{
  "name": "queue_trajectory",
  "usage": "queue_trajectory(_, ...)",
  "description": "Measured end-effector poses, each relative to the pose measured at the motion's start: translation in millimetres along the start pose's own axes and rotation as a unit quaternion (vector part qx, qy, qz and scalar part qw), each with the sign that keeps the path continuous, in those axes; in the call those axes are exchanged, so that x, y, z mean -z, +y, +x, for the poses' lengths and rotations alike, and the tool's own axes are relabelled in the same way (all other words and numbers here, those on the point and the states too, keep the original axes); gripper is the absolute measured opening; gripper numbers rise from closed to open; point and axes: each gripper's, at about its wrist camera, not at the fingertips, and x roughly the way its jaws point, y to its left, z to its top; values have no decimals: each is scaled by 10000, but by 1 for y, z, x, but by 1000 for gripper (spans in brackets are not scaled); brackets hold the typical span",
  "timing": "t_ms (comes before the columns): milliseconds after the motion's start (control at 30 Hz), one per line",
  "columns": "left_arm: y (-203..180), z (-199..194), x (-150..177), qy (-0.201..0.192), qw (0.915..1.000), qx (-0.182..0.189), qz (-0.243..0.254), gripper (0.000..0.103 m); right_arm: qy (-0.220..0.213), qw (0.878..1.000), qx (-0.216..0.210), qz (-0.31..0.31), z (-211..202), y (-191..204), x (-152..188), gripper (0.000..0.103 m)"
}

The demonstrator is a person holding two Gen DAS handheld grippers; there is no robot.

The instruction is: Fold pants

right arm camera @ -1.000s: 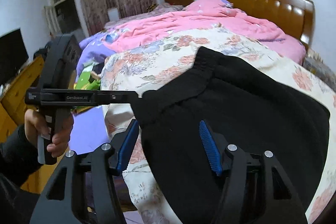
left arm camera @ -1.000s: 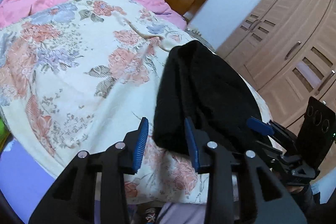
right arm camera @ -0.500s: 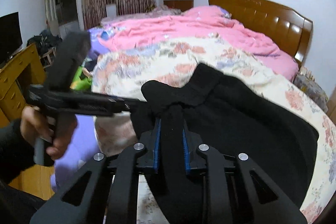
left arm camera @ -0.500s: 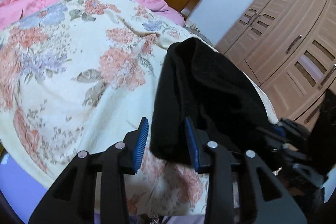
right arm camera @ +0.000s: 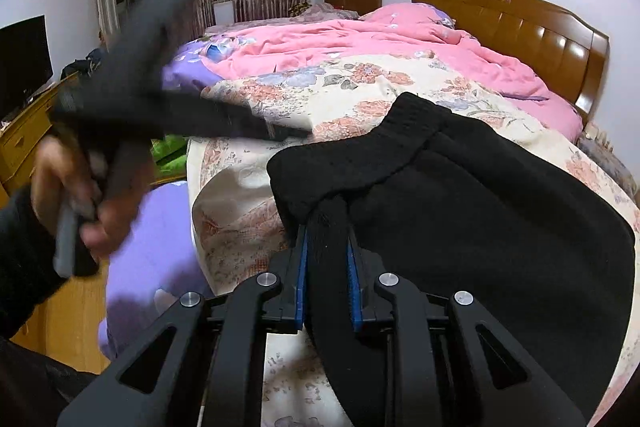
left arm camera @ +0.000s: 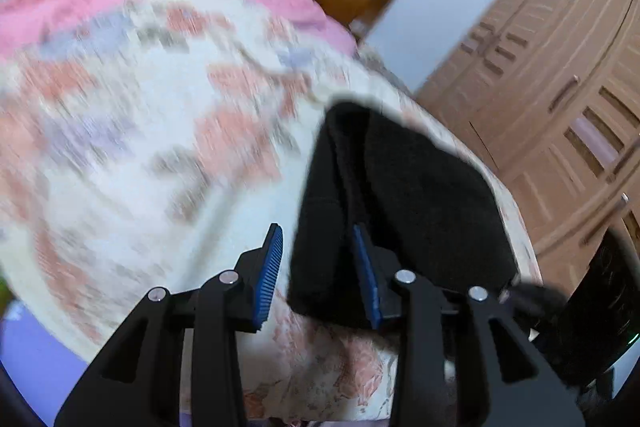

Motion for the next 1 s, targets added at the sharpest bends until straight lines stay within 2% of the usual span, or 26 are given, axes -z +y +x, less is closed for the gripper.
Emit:
queue_trajectory(67,-13,-20,-17,-258,9995,162,98,39,-41,10000,42,-55,0,2,2,21)
queue_trajectory(100,-24,-25,-27,-274,9989,237,281,46,-60,9999,76,-91,0,3,3,21)
queue_trajectory(133,-43,-23,-38,-152,9977,329,577,56,-67,9999,96,-121,1,4,3,22)
queue_trajectory(167,-55,-16,-44,43,9961,419,778,63,-69,9998,118,-158,1,5,3,22)
queue_trajectory(200,-72,1,-50,457,9920,621,997,73,-76,9996,172,-212,1,6,4,23)
queue_trajectory(233,-81,15,-52,752,9879,793,1103,74,-76,9993,238,-265,1,8,5,24)
queue_trajectory(300,-98,56,-55,1377,9771,948,1319,74,-99,9987,345,-355,0,11,6,25)
queue_trajectory(400,-104,100,-51,1914,9672,815,1456,74,-43,9980,492,-399,-10,9,4,25)
queue_trajectory(500,-105,110,-46,1927,9653,670,1631,74,-98,9992,307,-242,-45,-5,7,27)
queue_trajectory(533,-104,111,-46,1925,9654,659,1630,74,-207,9991,336,-147,-61,-14,10,54)
queue_trajectory(567,-103,112,-46,1919,9658,661,1615,74,-420,9979,483,75,-82,-29,15,86)
queue_trajectory(600,-101,113,-45,1898,9664,678,1594,74,-566,9965,544,275,-95,-42,18,91)
queue_trajectory(667,-96,112,-42,1821,9686,640,1570,74,-708,9931,574,732,-115,-71,23,91)
queue_trajectory(700,-95,113,-40,1769,9688,584,1634,74,-737,9897,735,983,-121,-90,26,91)
queue_trajectory(767,-93,110,-39,1697,9687,561,1721,73,-587,9849,940,1329,-117,-117,30,91)
queue_trajectory(867,-91,108,-38,1658,9690,448,1775,67,-107,9840,681,1642,-86,-142,34,91)
queue_trajectory(933,-84,108,-39,1630,9716,490,1645,63,529,9825,482,1718,-52,-151,43,93)
queue_trajectory(1000,-75,108,-40,1587,9750,535,1459,56,354,9818,246,1849,-53,-162,51,94)
